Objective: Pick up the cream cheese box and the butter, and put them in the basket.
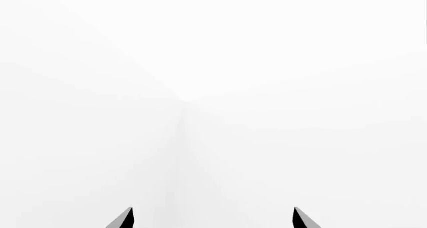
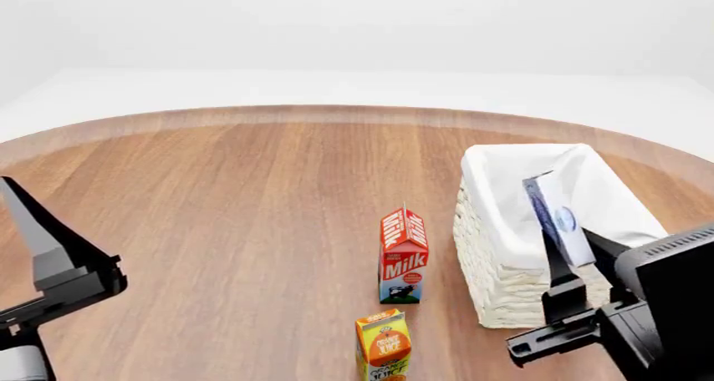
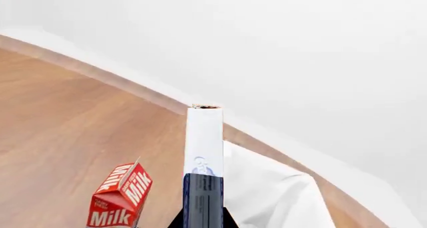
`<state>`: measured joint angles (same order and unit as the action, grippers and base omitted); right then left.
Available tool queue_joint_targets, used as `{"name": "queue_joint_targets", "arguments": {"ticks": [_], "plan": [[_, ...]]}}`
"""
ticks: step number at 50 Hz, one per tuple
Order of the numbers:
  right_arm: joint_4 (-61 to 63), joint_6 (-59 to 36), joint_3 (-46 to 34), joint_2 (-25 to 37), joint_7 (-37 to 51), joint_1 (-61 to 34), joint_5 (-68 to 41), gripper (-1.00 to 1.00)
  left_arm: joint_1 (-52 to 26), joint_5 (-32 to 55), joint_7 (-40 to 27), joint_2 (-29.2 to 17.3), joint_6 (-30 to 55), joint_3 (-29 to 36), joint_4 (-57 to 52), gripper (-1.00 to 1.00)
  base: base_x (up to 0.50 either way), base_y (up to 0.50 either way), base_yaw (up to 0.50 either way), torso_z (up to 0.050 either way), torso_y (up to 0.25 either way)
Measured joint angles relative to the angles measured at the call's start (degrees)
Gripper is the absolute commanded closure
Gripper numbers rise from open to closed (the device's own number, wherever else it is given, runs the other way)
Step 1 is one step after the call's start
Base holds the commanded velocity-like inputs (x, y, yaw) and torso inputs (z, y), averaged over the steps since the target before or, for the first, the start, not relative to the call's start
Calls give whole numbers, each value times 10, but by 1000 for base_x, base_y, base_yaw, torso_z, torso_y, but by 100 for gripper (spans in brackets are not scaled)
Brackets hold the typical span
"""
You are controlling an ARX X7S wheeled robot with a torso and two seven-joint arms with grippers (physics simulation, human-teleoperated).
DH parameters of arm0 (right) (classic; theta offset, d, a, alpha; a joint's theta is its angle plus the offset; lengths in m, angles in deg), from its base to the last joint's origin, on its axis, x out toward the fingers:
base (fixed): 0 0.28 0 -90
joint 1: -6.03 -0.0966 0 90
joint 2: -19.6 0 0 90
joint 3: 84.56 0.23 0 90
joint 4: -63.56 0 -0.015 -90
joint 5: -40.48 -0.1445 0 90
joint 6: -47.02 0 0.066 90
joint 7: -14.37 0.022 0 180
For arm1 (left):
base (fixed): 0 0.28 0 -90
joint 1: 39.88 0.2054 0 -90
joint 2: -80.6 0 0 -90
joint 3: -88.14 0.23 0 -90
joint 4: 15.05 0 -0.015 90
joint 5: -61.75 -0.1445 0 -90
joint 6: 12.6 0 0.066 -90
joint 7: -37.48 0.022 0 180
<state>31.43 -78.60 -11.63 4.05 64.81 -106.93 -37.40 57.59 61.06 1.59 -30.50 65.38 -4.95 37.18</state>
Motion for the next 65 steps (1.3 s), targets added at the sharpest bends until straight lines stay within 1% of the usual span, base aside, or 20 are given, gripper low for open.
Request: {"name": "queue_joint_targets", "arguments": {"ticks": [10, 15, 18, 22, 34, 49, 56, 65], "plan": [[-5, 14, 49, 54, 9, -43, -42, 100, 0, -1, -1, -1, -1, 2, 2, -100, 0, 0, 0, 0, 0], [-19, 2, 59, 63, 6, -79, -61, 100, 0, -1, -1, -2, 1, 3, 0, -100, 0, 0, 0, 0, 0], [-35, -16, 56, 57, 0, -111, -67, 100, 0, -1, -1, -3, 3, 4, -1, -100, 0, 0, 0, 0, 0], [-70, -53, 39, 34, -18, -163, -66, 100, 0, -1, -1, -3, 5, 5, -3, -100, 0, 0, 0, 0, 0], [-216, -153, -24, -64, -70, -319, -58, 100, -2, 0, 0, -5, 8, 10, -1, -100, 0, 0, 0, 0, 1], [-401, -219, -120, -180, -156, -466, 44, 100, -3, -1, 1, -7, 3, 18, 8, -100, 0, 0, 0, 0, 1], [-490, -229, -153, -228, -187, -504, 84, 100, -5, -2, 2, -7, 1, 22, 14, -100, 0, 0, 0, 0, 0], [-605, -210, -187, -278, -228, -509, 128, 100, -9, -3, 3, -8, 4, 29, 19, -100, 0, 0, 0, 0, 1]]}}
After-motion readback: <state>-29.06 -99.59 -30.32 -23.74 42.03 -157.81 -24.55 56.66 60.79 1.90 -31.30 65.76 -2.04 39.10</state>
